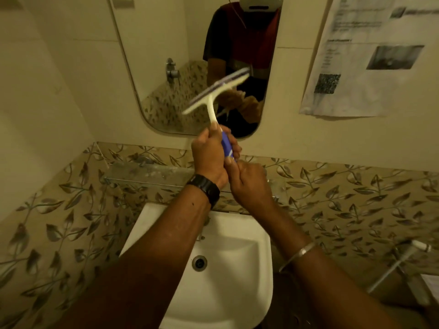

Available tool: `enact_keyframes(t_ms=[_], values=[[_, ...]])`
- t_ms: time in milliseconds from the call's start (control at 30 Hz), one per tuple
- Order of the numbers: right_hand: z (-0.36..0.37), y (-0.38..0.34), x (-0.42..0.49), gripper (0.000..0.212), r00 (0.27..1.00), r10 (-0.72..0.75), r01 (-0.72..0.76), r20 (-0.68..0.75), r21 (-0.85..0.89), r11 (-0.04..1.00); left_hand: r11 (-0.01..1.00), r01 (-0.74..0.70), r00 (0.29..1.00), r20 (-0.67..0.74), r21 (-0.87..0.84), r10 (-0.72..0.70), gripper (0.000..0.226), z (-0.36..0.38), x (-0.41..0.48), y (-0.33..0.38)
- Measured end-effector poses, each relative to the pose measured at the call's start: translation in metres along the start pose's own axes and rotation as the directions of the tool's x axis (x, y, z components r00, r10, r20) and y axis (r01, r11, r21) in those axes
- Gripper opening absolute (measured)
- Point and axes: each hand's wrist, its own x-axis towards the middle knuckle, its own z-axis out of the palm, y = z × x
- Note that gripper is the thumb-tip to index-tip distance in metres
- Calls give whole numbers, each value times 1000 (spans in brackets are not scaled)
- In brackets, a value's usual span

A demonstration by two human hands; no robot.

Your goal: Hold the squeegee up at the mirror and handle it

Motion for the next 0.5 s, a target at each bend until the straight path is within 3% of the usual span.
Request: enact_keyframes(t_ms=[167, 333, 500], values=[[-12, -13, 42, 60, 996, -45, 46, -81, 15, 999, 993, -106, 994, 16, 51, 106, 41, 24, 19, 33], [7, 11, 10, 53, 991, 54, -41, -125, 110, 993, 983, -51, 999, 5, 179, 51, 40, 24, 14, -3], [20, 23, -24, 47, 984, 166, -142, -68, 263, 954, 963, -6, 1000, -7, 270, 8, 37, 10, 5, -33]])
